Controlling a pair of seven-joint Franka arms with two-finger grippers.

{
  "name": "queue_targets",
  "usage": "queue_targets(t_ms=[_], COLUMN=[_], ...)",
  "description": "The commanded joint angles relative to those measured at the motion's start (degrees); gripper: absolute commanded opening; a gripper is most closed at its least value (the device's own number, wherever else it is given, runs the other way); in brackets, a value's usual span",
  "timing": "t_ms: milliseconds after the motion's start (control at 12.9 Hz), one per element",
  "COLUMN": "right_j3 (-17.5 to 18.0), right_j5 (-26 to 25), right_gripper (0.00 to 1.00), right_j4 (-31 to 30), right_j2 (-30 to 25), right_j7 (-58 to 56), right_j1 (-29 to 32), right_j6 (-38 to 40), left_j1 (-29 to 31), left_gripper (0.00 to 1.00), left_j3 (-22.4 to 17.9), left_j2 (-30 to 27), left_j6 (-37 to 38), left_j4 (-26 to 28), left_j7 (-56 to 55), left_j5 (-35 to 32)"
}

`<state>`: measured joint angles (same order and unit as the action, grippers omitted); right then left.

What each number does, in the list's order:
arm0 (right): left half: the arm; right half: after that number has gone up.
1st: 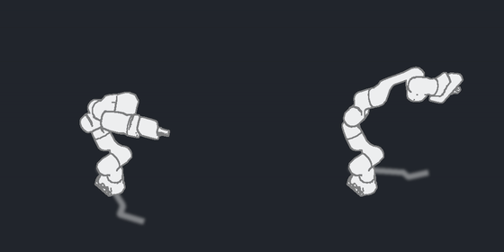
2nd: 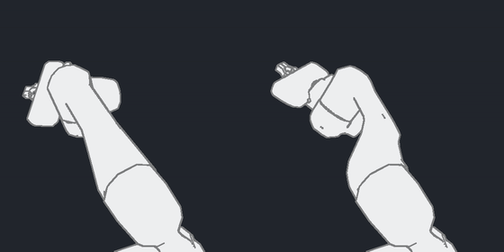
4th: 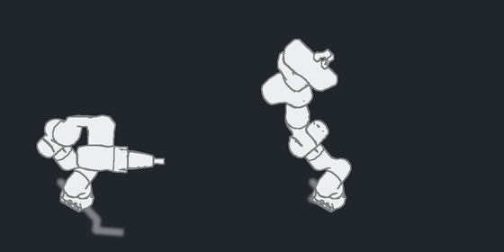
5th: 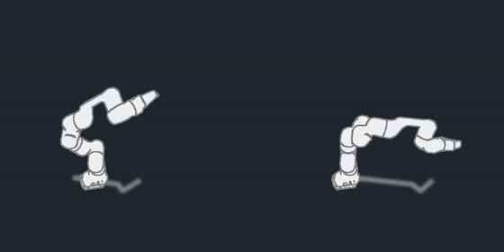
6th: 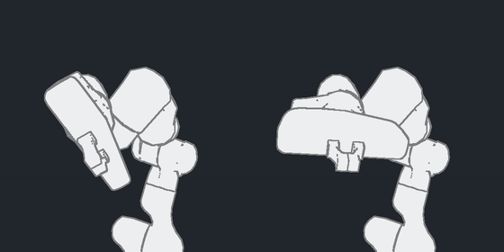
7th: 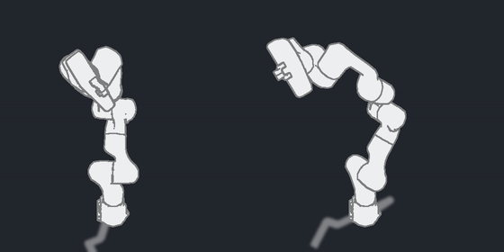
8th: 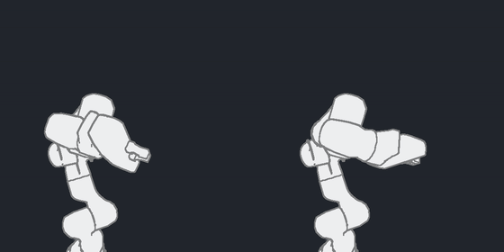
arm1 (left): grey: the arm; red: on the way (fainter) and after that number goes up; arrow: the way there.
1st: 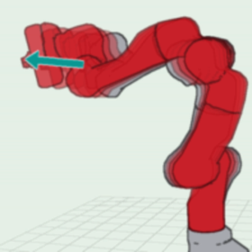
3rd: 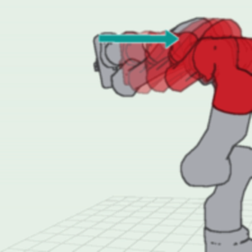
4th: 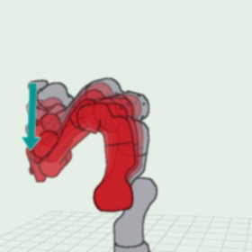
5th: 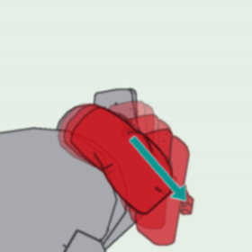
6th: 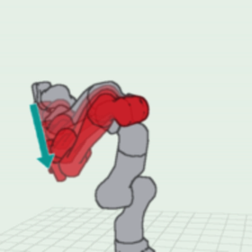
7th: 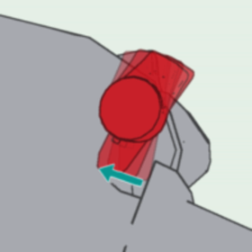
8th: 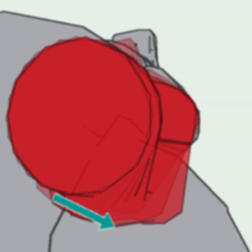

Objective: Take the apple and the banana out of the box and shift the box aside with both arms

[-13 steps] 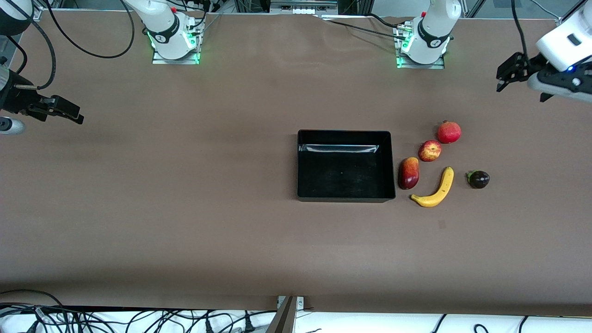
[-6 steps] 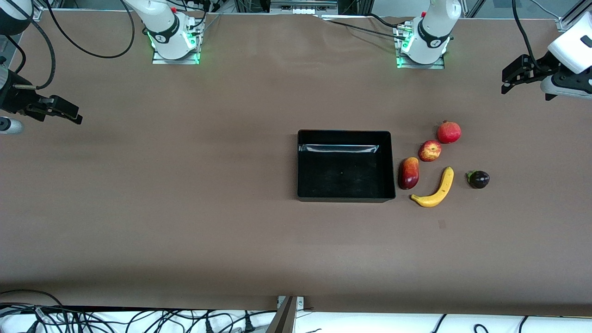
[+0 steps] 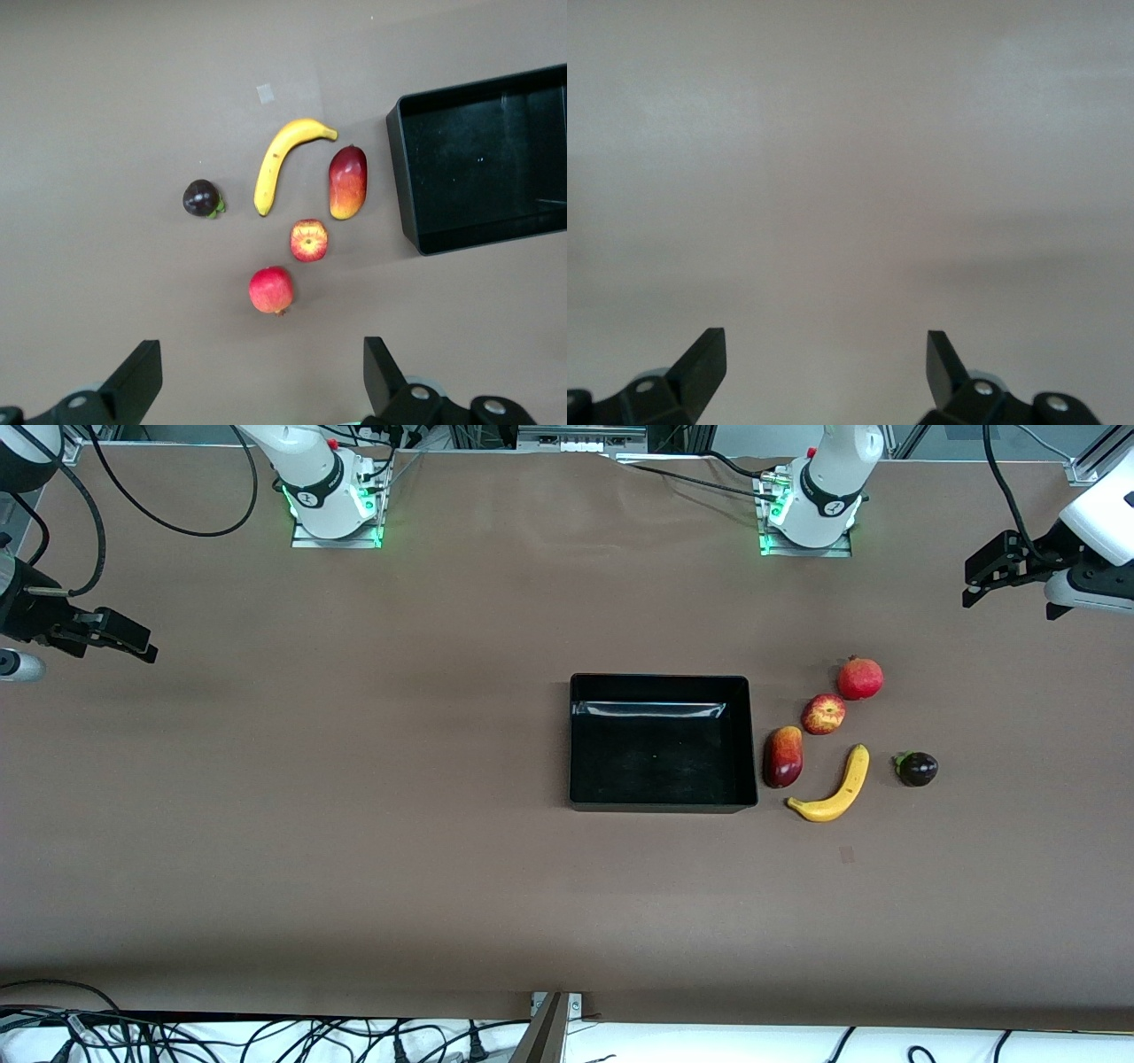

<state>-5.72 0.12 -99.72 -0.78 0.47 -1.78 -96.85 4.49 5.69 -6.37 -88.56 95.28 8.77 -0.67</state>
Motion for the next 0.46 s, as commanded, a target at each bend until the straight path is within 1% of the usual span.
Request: queue_targets(t_ms=[0, 387], right_j3=[-0.17, -0.17], right_j5=[-0.56, -0.56], right_gripper=[1.00, 1.00], right_j4=[0.49, 0.49], right_j2=[-0.53, -0.53], right_j7=[0.58, 0.32], right_j1=[-0.15, -0.15], right_j6=[1.04, 1.31], left_j1=[0.34, 0.26], left_gripper=[1.00, 1.00], left_j3=[0.03, 0.03], left_j2=[1.89, 3.82], left_j6=[0.84, 0.23], left_j4=[-3.44, -3.88], left_j7=[-0.51, -0.60], left_j5=[1.02, 1.11])
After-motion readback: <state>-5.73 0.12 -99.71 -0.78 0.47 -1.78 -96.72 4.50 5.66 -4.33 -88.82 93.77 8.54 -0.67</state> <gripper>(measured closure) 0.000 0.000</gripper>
